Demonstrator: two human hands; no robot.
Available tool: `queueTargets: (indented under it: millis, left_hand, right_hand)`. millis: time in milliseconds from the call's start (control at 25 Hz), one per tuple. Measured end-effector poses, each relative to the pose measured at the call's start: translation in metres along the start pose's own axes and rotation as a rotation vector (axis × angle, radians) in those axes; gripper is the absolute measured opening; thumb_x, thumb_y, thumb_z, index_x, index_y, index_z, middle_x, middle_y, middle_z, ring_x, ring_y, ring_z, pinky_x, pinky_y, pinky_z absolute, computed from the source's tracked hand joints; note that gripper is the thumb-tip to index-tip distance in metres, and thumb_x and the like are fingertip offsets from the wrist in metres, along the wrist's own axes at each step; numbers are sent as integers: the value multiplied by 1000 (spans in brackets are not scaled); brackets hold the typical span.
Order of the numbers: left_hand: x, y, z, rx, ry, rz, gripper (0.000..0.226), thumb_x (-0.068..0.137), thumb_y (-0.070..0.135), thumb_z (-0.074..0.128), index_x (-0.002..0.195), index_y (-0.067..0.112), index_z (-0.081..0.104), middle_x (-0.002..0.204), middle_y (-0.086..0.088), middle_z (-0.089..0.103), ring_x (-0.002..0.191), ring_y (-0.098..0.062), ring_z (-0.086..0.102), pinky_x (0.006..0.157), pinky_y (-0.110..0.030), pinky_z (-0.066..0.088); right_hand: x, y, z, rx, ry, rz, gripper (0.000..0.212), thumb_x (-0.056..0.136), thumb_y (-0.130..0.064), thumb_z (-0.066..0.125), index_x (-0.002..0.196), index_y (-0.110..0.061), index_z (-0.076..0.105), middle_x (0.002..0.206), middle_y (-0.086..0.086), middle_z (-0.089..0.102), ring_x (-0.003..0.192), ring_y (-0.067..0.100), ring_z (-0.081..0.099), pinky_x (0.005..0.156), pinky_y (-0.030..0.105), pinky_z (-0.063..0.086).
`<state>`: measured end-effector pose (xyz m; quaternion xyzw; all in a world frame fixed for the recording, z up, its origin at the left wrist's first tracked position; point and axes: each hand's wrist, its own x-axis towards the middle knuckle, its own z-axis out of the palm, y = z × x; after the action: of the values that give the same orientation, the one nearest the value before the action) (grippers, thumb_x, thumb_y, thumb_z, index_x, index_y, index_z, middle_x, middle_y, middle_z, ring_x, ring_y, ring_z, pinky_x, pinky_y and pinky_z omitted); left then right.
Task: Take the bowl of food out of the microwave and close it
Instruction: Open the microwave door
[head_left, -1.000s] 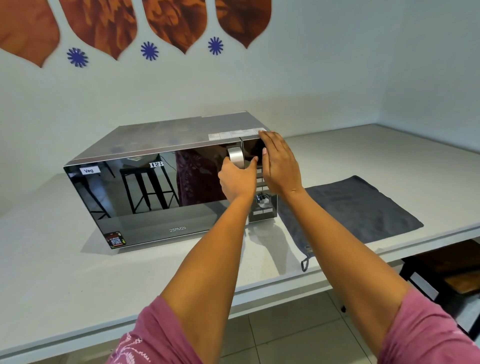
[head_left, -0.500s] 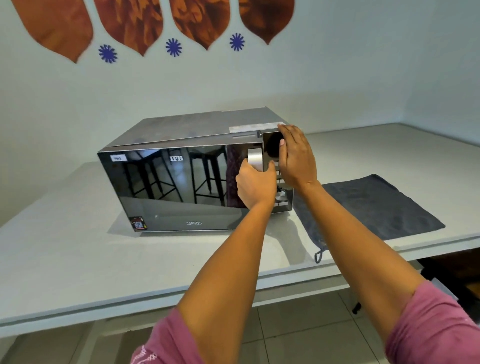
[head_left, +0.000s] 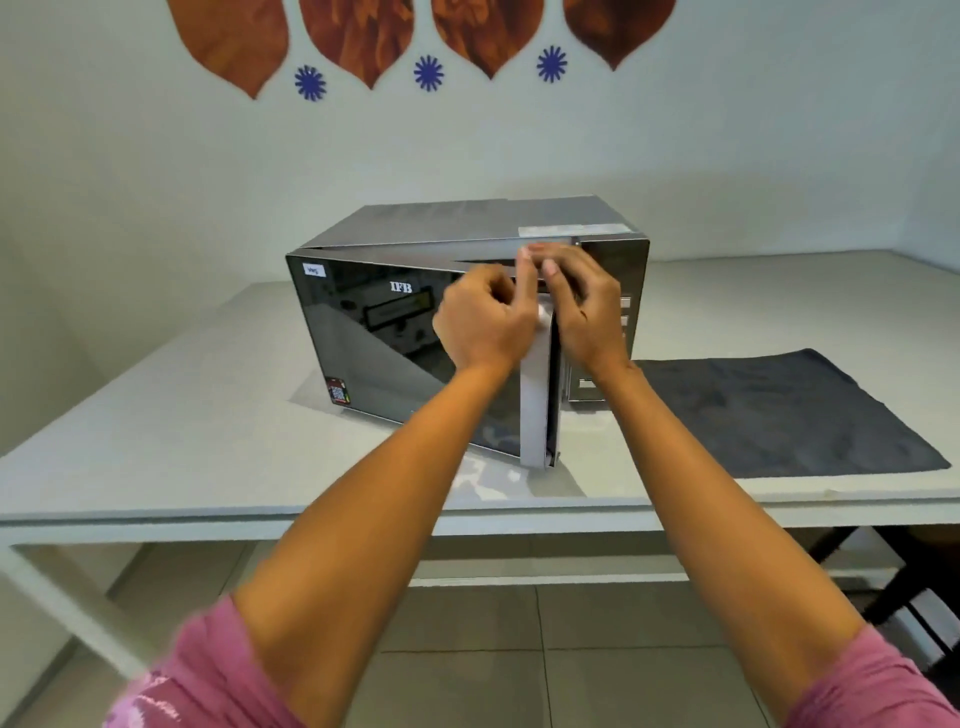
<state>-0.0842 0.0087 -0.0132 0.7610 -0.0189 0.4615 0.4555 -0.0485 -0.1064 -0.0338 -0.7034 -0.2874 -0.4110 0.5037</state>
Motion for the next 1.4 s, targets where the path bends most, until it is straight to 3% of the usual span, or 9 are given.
queueTargets:
  millis: [120,280,480,600,680,760,880,1160,1400]
  left_hand:
    - [40,12,-25,95,29,17,48,87,51,47,58,15,60,63,6,60,62,-15,58,58,-29,44]
    - [74,0,-49,622,-297,-26,42,81,51,47,84,15,70,101,-5,69,106,-28,59,96,-44,37]
    - [84,-17,-92,810,-684,-170,48,79,56,43,92,15,64,103,-9,59,94,-31,50,96,-46,39]
    - [89,-17,-112,775,-857,-232,37,89,43,40,91,12,60,135,-22,50,118,-33,46,99,-43,35]
    - [92,-15,-123,844,-962,-336,45,96,33,37,131,6,48,158,-22,22,141,-29,25,110,-40,22]
    - [95,-14,-138,945,-977,-416,67,97,31,36,153,5,12,164,-15,2,150,-24,7,116,-37,12]
    - [100,-21,-168,1015,-997,-414,78,97,33,37,154,8,-9,164,-7,-12,151,-21,-5,119,-39,7]
    - [109,-25,-219,1036,-1019,-629,100,88,71,43,154,23,-16,162,1,-22,149,-23,-15,119,-49,-1]
    - [117,-36,-238,1151,-941,-654,98,83,79,36,156,25,1,165,-5,-3,150,-33,-1,117,-56,8]
  right_hand:
    - [-12,-13,11,64,41,9,26,102,-14,52,104,-2,75,105,7,74,102,16,69,89,35,57]
    - [-26,-32,12,180,44,-51,25,99,-15,54,100,-3,77,102,5,76,103,15,72,89,38,58]
    - [-47,-59,29,419,-39,-114,33,98,-14,47,101,5,74,107,13,75,111,27,71,97,40,54]
    - [-59,-76,51,532,-71,-146,36,99,-16,46,102,7,73,108,20,74,114,33,68,99,48,52]
    - [-67,-89,67,555,-106,-193,37,99,-23,47,105,3,73,113,18,74,118,32,66,101,49,51]
    - [-78,-103,87,553,-162,-246,40,100,-30,47,114,0,71,123,13,71,125,28,62,106,46,48]
    - [-92,-123,116,573,-241,-284,44,102,-33,44,126,-3,64,133,10,65,135,24,54,113,41,41]
    - [-105,-168,169,512,-391,-312,44,98,-15,46,140,-6,51,145,10,56,146,16,40,121,36,30]
    - [-104,-196,197,394,-484,-329,48,96,-2,56,143,-6,50,148,10,54,146,21,38,124,25,18]
